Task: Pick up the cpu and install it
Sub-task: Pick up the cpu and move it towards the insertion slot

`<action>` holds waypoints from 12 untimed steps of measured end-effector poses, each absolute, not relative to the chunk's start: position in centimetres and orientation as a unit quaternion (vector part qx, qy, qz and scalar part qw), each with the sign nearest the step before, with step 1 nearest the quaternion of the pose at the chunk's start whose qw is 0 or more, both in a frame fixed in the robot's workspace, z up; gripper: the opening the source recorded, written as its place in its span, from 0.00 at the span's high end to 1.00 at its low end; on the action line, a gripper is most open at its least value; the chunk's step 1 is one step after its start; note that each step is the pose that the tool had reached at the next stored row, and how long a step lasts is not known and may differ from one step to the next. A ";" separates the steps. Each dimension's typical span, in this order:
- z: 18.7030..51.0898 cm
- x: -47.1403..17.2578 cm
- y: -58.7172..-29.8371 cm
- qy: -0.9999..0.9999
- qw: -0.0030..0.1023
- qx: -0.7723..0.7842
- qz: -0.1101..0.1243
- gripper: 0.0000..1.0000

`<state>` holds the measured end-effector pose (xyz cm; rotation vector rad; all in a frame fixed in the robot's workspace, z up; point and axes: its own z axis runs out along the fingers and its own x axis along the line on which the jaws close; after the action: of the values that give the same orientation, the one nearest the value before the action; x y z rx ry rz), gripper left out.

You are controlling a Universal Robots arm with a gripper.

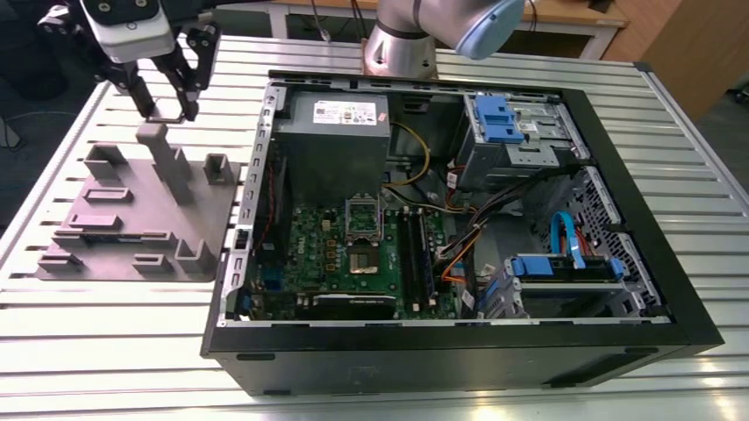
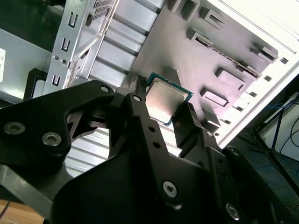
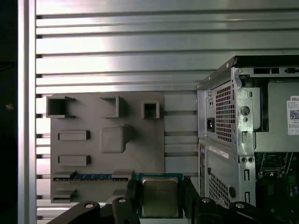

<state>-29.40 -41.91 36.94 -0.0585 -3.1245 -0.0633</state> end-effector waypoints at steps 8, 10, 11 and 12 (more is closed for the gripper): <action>36.9 -28.6 -41.9 -1.000 0.008 -0.019 -0.020 0.53; 36.9 -28.6 -41.9 -1.000 0.008 -0.019 -0.020 0.53; 36.9 -28.6 -41.9 -1.000 0.008 -0.019 -0.020 0.53; 36.9 -28.6 -41.9 -1.000 0.008 -0.019 -0.020 0.53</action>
<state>-28.64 -41.92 36.94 -0.0586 -3.1244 -0.0631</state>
